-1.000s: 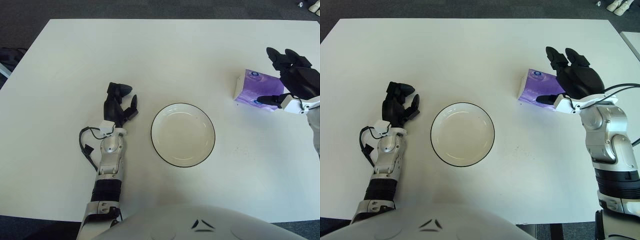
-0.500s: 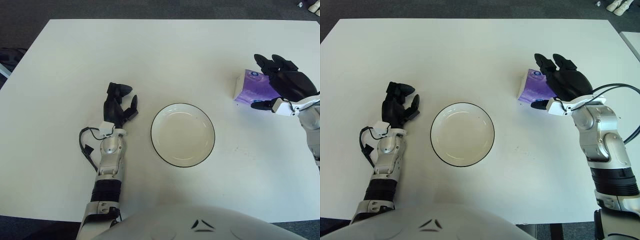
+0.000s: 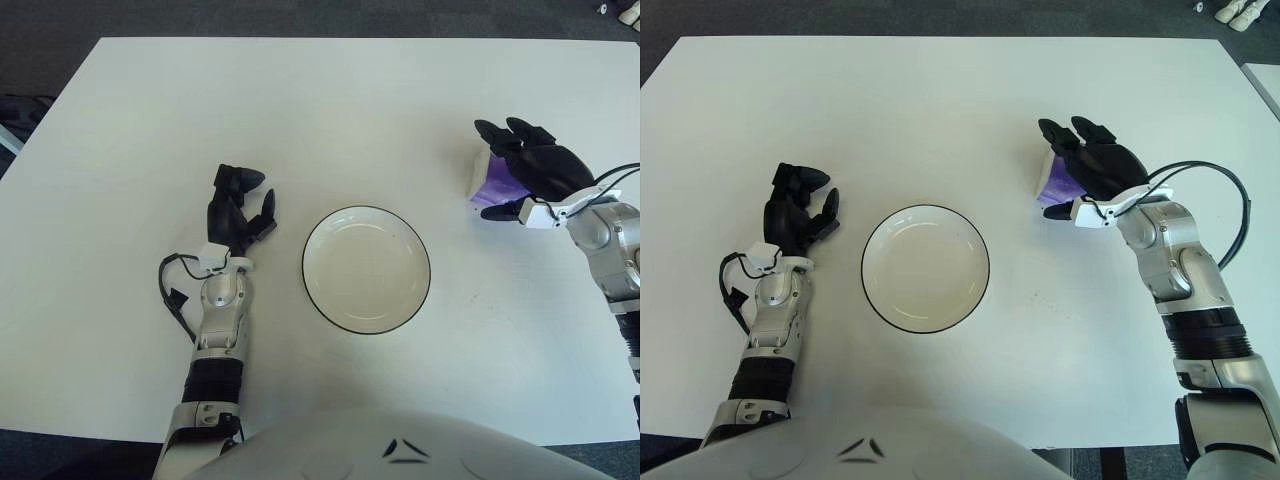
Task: Put the tissue paper into the plate.
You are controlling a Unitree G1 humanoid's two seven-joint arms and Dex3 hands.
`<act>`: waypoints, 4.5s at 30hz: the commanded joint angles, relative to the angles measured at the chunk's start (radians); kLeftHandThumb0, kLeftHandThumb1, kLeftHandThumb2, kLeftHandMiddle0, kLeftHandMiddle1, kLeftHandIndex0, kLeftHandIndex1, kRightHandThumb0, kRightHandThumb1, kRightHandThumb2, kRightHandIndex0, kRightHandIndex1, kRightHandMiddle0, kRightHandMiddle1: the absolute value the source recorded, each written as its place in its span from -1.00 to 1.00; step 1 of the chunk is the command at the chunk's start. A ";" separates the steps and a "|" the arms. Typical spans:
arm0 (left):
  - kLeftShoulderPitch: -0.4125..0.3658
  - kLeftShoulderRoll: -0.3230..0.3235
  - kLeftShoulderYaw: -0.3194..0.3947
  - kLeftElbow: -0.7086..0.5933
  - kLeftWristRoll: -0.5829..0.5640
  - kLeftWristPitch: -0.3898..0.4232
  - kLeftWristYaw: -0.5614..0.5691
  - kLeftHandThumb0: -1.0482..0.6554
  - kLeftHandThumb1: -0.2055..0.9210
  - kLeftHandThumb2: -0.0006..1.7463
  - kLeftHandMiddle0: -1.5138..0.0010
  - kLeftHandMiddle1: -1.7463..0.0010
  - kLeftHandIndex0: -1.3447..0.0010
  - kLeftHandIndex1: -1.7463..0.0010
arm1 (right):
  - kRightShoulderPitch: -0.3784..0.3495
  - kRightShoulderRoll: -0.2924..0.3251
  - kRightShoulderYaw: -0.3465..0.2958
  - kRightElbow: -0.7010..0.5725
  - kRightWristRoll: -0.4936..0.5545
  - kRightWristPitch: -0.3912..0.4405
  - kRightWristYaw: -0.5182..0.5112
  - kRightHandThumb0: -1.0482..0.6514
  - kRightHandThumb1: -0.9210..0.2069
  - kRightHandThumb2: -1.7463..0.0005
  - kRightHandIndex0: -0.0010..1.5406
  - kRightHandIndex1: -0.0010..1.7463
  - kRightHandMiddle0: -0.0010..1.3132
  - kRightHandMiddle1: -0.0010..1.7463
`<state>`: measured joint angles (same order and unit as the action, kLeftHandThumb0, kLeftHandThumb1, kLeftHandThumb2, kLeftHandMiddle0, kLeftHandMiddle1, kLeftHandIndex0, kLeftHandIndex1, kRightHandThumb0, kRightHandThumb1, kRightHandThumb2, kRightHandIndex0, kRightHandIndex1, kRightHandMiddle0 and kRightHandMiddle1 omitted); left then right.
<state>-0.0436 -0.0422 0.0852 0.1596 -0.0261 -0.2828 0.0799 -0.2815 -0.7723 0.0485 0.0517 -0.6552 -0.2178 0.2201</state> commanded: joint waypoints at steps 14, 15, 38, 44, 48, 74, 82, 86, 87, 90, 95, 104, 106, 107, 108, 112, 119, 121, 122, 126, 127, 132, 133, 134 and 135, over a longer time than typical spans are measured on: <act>0.064 -0.005 0.006 0.030 0.008 0.059 0.020 0.23 0.61 -0.17 0.43 -0.55 0.48 -1.00 | -0.096 0.028 0.089 0.232 -0.003 -0.069 -0.053 -0.98 -0.18 0.18 -1.00 -1.00 -1.00 -1.00; 0.065 -0.005 0.006 0.028 0.009 0.060 0.020 0.23 0.61 -0.17 0.44 -0.55 0.48 -1.00 | -0.103 0.031 0.093 0.250 -0.002 -0.073 -0.057 -0.98 -0.18 0.17 -1.00 -1.00 -1.00 -1.00; 0.087 0.015 0.010 0.022 -0.007 0.023 -0.013 0.23 0.66 -0.20 0.49 -0.58 0.50 -1.00 | -0.161 0.087 0.186 0.600 0.031 -0.122 -0.157 -0.95 -0.09 0.13 -1.00 -1.00 -1.00 -1.00; 0.090 0.017 0.014 0.023 -0.010 0.018 -0.016 0.23 0.67 -0.21 0.48 -0.58 0.51 -1.00 | -0.151 0.107 0.173 0.638 0.092 -0.140 -0.138 -0.93 -0.07 0.11 -1.00 -1.00 -1.00 -1.00; 0.091 0.016 0.017 0.022 -0.012 0.020 -0.015 0.23 0.68 -0.22 0.48 -0.58 0.52 -1.00 | -0.142 0.113 0.167 0.643 0.133 -0.147 -0.119 -0.92 -0.07 0.09 -1.00 -1.00 -1.00 -1.00; 0.091 0.017 0.023 0.024 -0.011 0.006 -0.023 0.23 0.70 -0.24 0.48 -0.57 0.53 -1.00 | 0.002 0.231 0.075 0.630 0.268 -0.279 -0.363 -0.70 0.04 -0.23 -0.38 0.99 -0.58 0.97; 0.092 0.015 0.026 0.019 -0.015 0.012 -0.020 0.23 0.67 -0.21 0.48 -0.58 0.51 -1.00 | 0.043 0.298 0.016 0.599 0.339 -0.312 -0.429 -0.48 0.43 -0.76 0.36 1.00 0.16 1.00; 0.091 0.015 0.026 0.015 -0.013 0.018 -0.018 0.23 0.64 -0.19 0.47 -0.58 0.50 -1.00 | 0.052 0.319 -0.003 0.591 0.342 -0.326 -0.464 -0.49 0.51 -0.84 0.51 1.00 0.24 1.00; 0.091 0.014 0.027 0.014 -0.013 0.020 -0.017 0.23 0.64 -0.18 0.47 -0.58 0.50 -1.00 | 0.056 0.325 -0.008 0.586 0.346 -0.328 -0.470 -0.49 0.52 -0.85 0.53 1.00 0.26 1.00; 0.091 0.012 0.027 0.011 -0.012 0.024 -0.015 0.23 0.63 -0.17 0.46 -0.58 0.49 -1.00 | 0.062 0.339 -0.020 0.574 0.359 -0.332 -0.476 -0.50 0.56 -0.88 0.61 1.00 0.29 1.00; 0.090 0.008 0.026 0.007 -0.004 0.029 -0.005 0.23 0.62 -0.17 0.46 -0.58 0.49 -1.00 | 0.088 0.368 -0.044 0.494 0.400 -0.337 -0.468 -0.51 0.61 -0.93 0.72 1.00 0.33 1.00; 0.089 0.006 0.023 0.002 0.003 0.031 -0.003 0.23 0.64 -0.19 0.46 -0.58 0.50 -1.00 | 0.105 0.397 -0.081 0.454 0.452 -0.390 -0.452 -0.51 0.64 -0.96 0.81 1.00 0.36 1.00; 0.088 0.007 0.022 0.002 0.004 0.032 -0.004 0.23 0.64 -0.19 0.47 -0.58 0.50 -1.00 | 0.106 0.396 -0.087 0.438 0.445 -0.397 -0.456 -0.51 0.64 -0.96 0.81 1.00 0.35 1.00; 0.088 0.007 0.022 0.002 0.004 0.033 -0.004 0.23 0.64 -0.19 0.47 -0.58 0.50 -1.00 | 0.106 0.396 -0.089 0.430 0.440 -0.399 -0.458 -0.51 0.64 -0.96 0.81 1.00 0.35 1.00; 0.087 0.007 0.022 0.003 0.005 0.034 -0.004 0.23 0.64 -0.19 0.47 -0.58 0.50 -1.00 | 0.106 0.395 -0.092 0.415 0.430 -0.400 -0.465 -0.51 0.64 -0.96 0.81 1.00 0.35 1.00; 0.085 0.004 0.021 0.001 0.007 0.039 0.001 0.23 0.64 -0.19 0.46 -0.57 0.50 -1.00 | 0.103 0.388 -0.104 0.360 0.392 -0.395 -0.488 -0.51 0.63 -0.96 0.82 1.00 0.35 1.00; 0.085 0.002 0.019 -0.001 0.002 0.042 -0.005 0.23 0.68 -0.23 0.48 -0.57 0.52 -1.00 | 0.082 0.363 -0.126 0.296 0.354 -0.404 -0.497 -0.49 0.59 -0.93 0.83 1.00 0.32 1.00; 0.084 0.001 0.019 0.003 0.002 0.038 -0.004 0.23 0.70 -0.24 0.48 -0.57 0.53 -1.00 | 0.073 0.357 -0.132 0.279 0.346 -0.405 -0.496 -0.49 0.59 -0.92 0.83 1.00 0.31 1.00; 0.083 0.000 0.019 0.005 0.003 0.036 -0.003 0.23 0.70 -0.24 0.48 -0.57 0.53 -1.00 | 0.068 0.354 -0.135 0.272 0.343 -0.405 -0.496 -0.49 0.59 -0.92 0.83 1.00 0.31 1.00; 0.082 -0.003 0.019 0.007 0.007 0.035 0.004 0.23 0.71 -0.25 0.48 -0.57 0.53 -1.00 | 0.050 0.345 -0.143 0.237 0.335 -0.412 -0.490 -0.49 0.60 -0.93 0.84 1.00 0.32 1.00; 0.082 -0.003 0.019 0.008 0.008 0.035 0.005 0.23 0.71 -0.25 0.48 -0.57 0.53 -1.00 | 0.048 0.344 -0.145 0.232 0.333 -0.414 -0.489 -0.50 0.61 -0.94 0.84 1.00 0.33 1.00; 0.081 -0.004 0.018 0.012 0.010 0.033 0.006 0.23 0.72 -0.26 0.48 -0.57 0.54 -1.00 | 0.030 0.335 -0.155 0.162 0.329 -0.397 -0.469 -0.52 0.65 -0.98 0.85 1.00 0.37 1.00; 0.080 -0.004 0.018 0.013 0.010 0.033 0.006 0.23 0.73 -0.27 0.49 -0.57 0.55 -1.00 | 0.025 0.333 -0.157 0.146 0.328 -0.393 -0.466 -0.52 0.66 -0.98 0.85 1.00 0.38 1.00; 0.080 -0.004 0.017 0.014 0.010 0.032 0.006 0.23 0.74 -0.28 0.49 -0.57 0.55 -1.00 | 0.022 0.332 -0.159 0.134 0.327 -0.390 -0.462 -0.53 0.67 -0.99 0.85 1.00 0.38 1.00; 0.080 -0.003 0.017 0.014 0.010 0.032 0.006 0.23 0.75 -0.28 0.49 -0.57 0.55 -1.00 | 0.020 0.332 -0.161 0.125 0.326 -0.387 -0.460 -0.53 0.67 -0.99 0.85 1.00 0.38 1.00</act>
<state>-0.0061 -0.0410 0.1057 0.1241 -0.0246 -0.2804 0.0795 -0.2432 -0.4232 -0.0941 0.2282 -0.3234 -0.6093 -0.2482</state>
